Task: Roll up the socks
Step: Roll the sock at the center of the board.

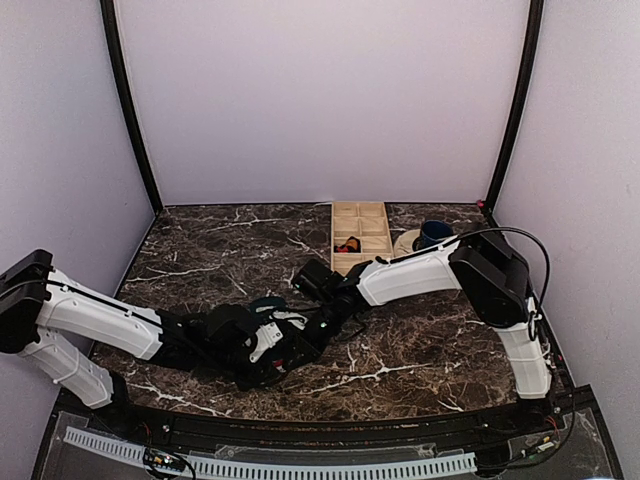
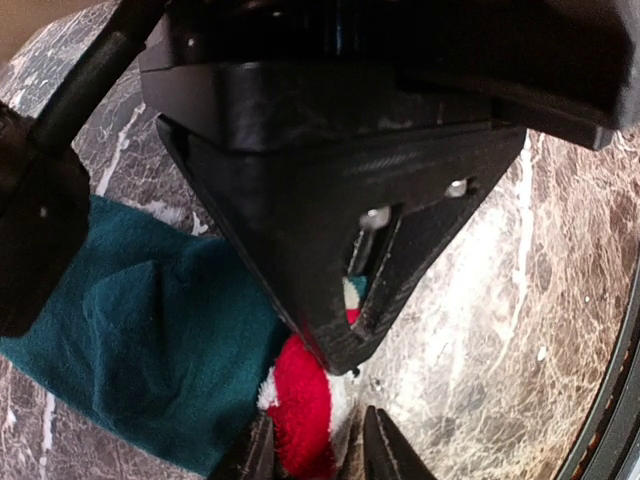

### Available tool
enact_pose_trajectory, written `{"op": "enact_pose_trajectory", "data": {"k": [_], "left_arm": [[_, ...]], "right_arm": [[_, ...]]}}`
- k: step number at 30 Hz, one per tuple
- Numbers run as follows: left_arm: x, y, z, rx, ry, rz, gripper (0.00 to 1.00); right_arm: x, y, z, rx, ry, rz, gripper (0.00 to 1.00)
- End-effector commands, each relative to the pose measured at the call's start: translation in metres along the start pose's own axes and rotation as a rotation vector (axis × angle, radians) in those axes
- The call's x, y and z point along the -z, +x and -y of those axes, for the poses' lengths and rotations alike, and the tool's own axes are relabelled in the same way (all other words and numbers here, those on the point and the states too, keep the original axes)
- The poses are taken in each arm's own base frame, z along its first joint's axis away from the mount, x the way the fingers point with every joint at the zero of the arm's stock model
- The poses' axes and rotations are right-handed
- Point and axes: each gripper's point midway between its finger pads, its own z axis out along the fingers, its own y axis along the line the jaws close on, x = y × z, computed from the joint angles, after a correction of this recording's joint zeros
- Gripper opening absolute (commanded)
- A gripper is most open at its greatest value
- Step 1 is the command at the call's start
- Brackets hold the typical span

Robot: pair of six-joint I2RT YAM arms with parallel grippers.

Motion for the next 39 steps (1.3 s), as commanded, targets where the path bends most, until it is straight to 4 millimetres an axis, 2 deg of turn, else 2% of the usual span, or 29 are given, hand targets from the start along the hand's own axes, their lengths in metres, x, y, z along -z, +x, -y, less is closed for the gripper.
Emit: {"op": "enact_pose_trajectory", "data": {"k": [1,18,21,24,28,32,39], "left_arm": [[-0.002,0.003,0.002,-0.027,-0.019,-0.037,0.33],[-0.018,0.020,0.008,-0.007,-0.016,-0.132,0.21],[-0.021,0.025,0.011,0.008,-0.004,-0.150,0.15],[-0.025,0.028,0.017,0.025,0.025,-0.170,0.00],[-0.027,0.032,0.025,0.051,0.066,-0.198,0.00],[-0.024,0.035,0.030,0.081,0.093,-0.216,0.00],[-0.027,0.045,0.043,0.145,0.159,-0.269,0.00]], "right_arm": [[-0.016,0.042,0.018,-0.088,0.023,-0.131,0.04],[-0.010,0.046,0.017,-0.094,0.005,-0.141,0.04],[-0.009,0.046,0.017,-0.094,-0.003,-0.141,0.04],[-0.008,0.048,0.017,-0.096,-0.006,-0.147,0.04],[-0.005,0.049,0.019,-0.095,-0.002,-0.145,0.10],[0.000,0.046,0.020,-0.098,0.001,-0.121,0.20],[0.012,0.041,0.019,-0.116,-0.028,-0.055,0.28]]}}
